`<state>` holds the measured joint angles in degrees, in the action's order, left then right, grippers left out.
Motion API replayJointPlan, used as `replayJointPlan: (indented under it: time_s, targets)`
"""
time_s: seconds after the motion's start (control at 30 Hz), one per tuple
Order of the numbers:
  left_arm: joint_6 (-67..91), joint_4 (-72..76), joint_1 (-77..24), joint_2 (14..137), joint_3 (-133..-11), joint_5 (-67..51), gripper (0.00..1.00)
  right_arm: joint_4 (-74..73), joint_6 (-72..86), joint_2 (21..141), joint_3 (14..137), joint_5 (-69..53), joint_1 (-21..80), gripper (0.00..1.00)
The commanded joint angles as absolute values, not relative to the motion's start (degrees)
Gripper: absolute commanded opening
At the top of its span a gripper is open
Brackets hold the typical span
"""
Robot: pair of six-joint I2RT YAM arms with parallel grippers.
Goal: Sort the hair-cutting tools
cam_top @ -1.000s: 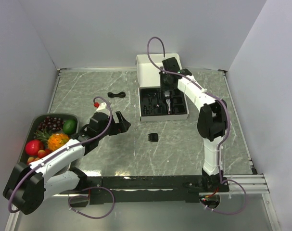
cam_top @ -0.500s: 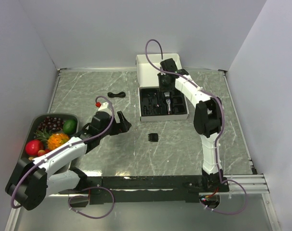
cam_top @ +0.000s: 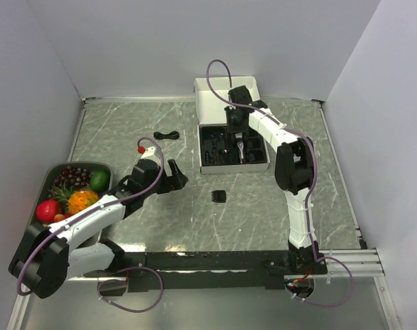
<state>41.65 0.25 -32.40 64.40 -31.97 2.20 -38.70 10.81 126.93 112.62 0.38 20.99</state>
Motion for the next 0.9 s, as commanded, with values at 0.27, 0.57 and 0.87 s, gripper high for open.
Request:
replayJointPlan:
  time_s: [0.27, 0.57, 0.87]
  targets:
    - [42.54, 2.55, -32.78, 64.51, -34.19, 1.85, 0.99, -40.25, 11.16, 130.51, 117.42, -1.58, 20.48, 0.21]
    - [42.63, 2.81, -32.87, 64.60, -34.01, 1.58, 0.99, -39.02, 11.87, 128.32, 116.10, -0.79, 20.83, 0.58]
    - [42.63, 3.25, -33.05, 64.78, -33.84, 1.76, 0.99, -37.70, 11.51, 122.70, 113.12, 2.46, 22.24, 0.60]
